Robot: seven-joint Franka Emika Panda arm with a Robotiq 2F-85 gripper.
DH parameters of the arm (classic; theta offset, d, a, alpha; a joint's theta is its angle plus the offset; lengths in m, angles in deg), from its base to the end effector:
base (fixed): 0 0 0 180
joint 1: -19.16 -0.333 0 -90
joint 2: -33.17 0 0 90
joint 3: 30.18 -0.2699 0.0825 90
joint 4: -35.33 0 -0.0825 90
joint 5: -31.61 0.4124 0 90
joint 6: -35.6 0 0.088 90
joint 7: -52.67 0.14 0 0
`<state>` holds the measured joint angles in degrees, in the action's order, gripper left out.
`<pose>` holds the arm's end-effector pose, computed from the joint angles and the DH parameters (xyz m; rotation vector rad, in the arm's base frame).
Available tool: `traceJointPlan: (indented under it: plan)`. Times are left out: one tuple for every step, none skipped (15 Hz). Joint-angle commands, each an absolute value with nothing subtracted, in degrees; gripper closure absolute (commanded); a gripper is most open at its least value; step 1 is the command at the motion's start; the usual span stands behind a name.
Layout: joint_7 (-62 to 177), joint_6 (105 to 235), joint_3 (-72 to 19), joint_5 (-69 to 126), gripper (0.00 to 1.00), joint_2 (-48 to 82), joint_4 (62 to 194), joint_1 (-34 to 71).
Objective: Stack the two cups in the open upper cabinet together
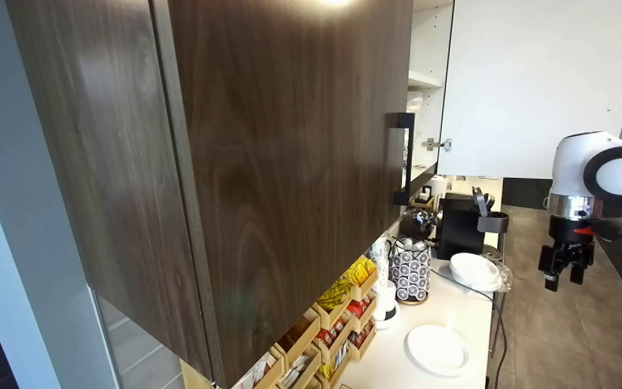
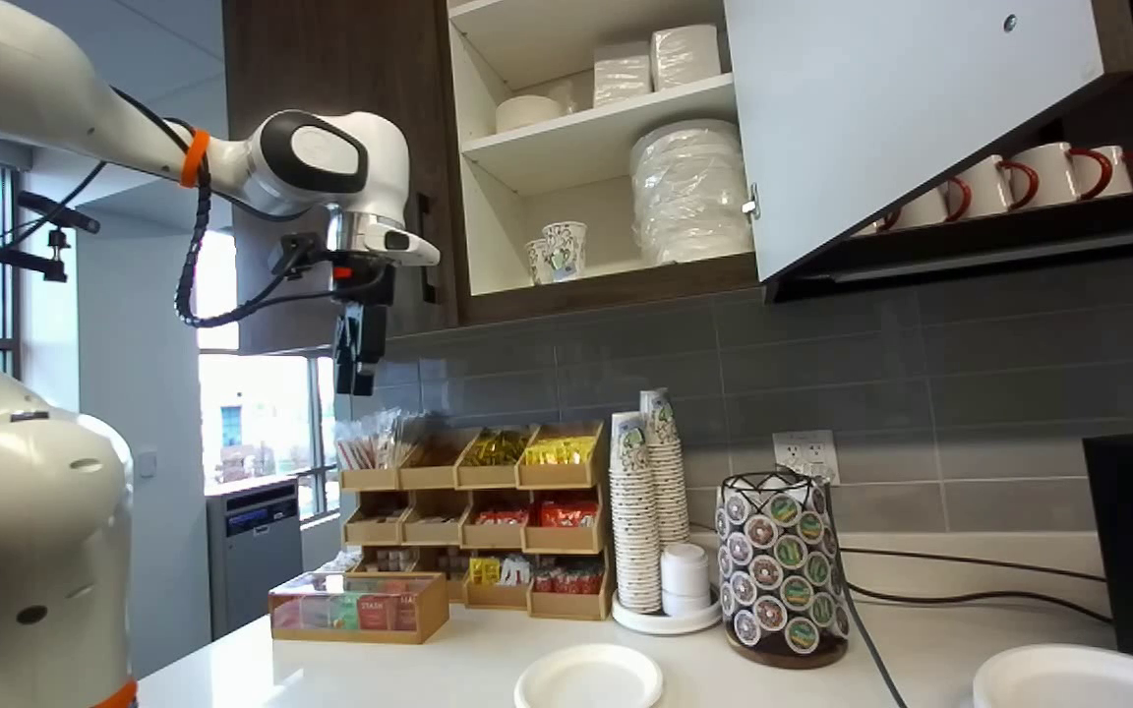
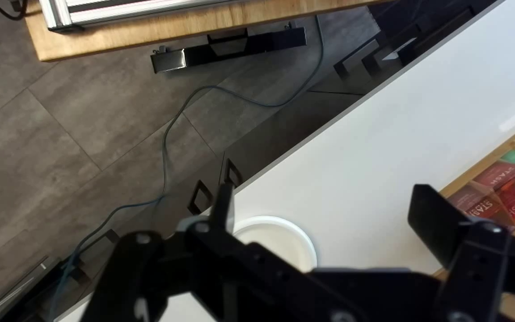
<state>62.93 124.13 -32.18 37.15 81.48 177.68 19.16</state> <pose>0.3443 0.0256 0.4797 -3.0672 0.2448 0.1586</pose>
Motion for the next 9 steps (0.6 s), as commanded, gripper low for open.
traceJointPlan:
  plan:
    - [62.89,127.79,-33.23,37.79,0.00,78.82,174.03,19.83]
    - [62.74,129.99,-33.47,37.52,0.00,77.42,171.60,19.75]
    - [62.78,131.98,-33.81,37.14,0.00,76.32,169.64,19.76]
    - [62.64,134.26,-34.29,36.55,0.00,74.67,166.75,19.69]
    - [62.48,136.70,-34.61,36.14,0.00,73.28,164.39,19.62]
    - [62.51,139.42,-35.18,35.44,0.00,71.57,161.59,19.70]
    - [62.93,141.89,-35.62,34.85,0.00,70.01,159.18,19.93]
    - [62.53,144.68,-35.82,34.53,0.00,68.56,156.82,19.65]
    - [62.98,146.89,-36.20,33.83,0.00,67.07,154.64,19.90]
